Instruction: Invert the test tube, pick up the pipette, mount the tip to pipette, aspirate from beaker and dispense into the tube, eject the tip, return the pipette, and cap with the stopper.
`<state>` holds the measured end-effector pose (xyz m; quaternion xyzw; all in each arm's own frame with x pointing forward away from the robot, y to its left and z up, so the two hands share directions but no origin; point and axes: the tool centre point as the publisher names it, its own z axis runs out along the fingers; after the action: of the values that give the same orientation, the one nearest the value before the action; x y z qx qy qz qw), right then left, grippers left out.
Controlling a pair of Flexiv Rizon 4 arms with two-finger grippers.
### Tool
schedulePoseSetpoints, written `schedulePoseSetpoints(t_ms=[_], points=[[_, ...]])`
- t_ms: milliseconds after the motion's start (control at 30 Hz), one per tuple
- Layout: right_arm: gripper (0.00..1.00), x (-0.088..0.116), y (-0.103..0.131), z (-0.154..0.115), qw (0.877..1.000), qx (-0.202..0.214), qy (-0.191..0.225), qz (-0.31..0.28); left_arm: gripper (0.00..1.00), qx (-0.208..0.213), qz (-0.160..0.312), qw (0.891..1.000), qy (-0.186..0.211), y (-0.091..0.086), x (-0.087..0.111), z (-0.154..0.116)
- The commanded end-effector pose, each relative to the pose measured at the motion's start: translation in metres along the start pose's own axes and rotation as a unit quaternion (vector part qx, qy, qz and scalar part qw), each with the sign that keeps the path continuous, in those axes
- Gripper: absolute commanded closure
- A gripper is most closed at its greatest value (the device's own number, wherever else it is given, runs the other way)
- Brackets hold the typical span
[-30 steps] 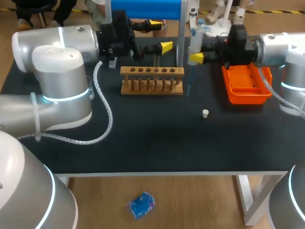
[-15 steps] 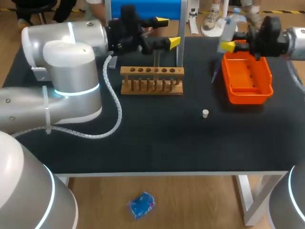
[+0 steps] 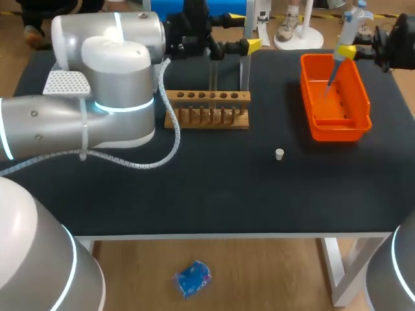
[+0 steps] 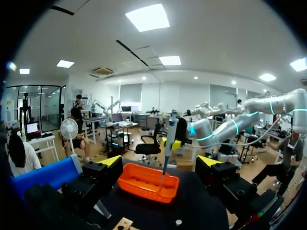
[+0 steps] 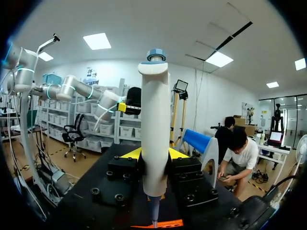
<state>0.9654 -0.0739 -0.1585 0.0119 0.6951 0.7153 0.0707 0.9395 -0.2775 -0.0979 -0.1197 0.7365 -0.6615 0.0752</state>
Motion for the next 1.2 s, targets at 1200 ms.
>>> schedulePoseSetpoints(t_ms=[1200], points=[[1.00,-0.040,-0.032,-0.047,1.000,0.009,-0.011,0.023,0.00,-0.012,-0.013,0.999,0.029,-0.023,-0.032,0.075]])
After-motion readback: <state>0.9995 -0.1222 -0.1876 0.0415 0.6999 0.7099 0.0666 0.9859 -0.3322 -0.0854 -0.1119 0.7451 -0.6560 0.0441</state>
